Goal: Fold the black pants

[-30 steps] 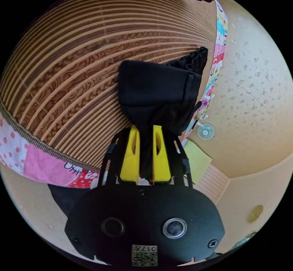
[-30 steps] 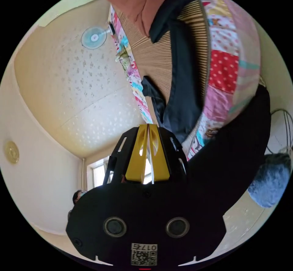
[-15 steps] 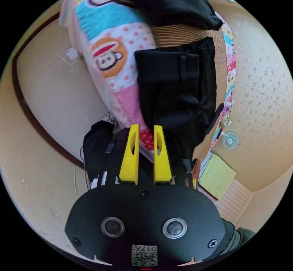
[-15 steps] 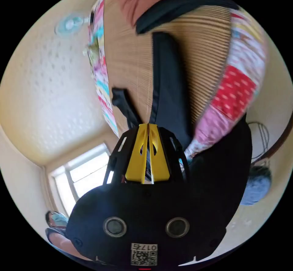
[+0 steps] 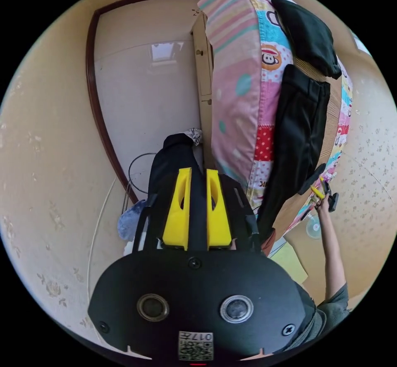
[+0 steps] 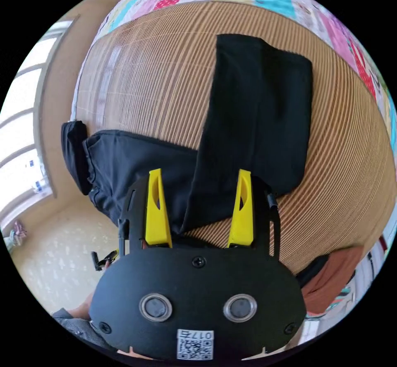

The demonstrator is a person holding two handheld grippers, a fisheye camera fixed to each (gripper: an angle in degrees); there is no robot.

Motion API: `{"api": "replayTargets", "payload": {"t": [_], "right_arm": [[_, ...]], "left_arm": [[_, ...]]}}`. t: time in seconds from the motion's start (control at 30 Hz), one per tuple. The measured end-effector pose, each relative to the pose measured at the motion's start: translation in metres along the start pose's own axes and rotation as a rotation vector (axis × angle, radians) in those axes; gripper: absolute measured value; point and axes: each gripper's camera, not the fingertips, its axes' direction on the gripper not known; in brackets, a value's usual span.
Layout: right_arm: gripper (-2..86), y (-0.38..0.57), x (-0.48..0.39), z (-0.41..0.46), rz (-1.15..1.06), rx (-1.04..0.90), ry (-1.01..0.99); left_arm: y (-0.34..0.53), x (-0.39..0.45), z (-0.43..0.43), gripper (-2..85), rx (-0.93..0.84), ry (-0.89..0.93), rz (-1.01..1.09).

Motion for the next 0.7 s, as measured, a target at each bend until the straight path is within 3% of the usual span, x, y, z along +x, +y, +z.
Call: {"api": "replayTargets", "payload": {"t": [0.13,0.27,0.37,0.47,0.57,0.7], "right_arm": [[11.4,-0.013,-0.002,0.026,0.044,-0.148,0.217],[5.0,0.006,0.006,-0.003,-0.037,-0.146,0.219],[3.8,0.068,0.054,-0.075,-0.065,0.139,-0.101],[3.0,0.161,0.15,-0.121,0.101,0.43,-0.49],[1.9,0.259,0.247,-0.104,0.338,0.581,-0.741],[0.6,0.415,0.323,-0.038,0.932,0.614,-0.932]], "left_arm": [[0.017,0.002,0.001,5.1,-0.029,-0.008,0.04],[0.005,0.018,0.001,5.0,-0.069,0.003,0.07],[-0.013,0.047,-0.003,5.0,-0.092,0.018,0.139],[-0.03,0.084,-0.006,5.2,-0.118,0.026,0.226],[-0.043,0.117,-0.007,5.8,-0.141,0.021,0.298],[-0.057,0.14,-0.007,10.1,-0.154,0.017,0.307]]}}
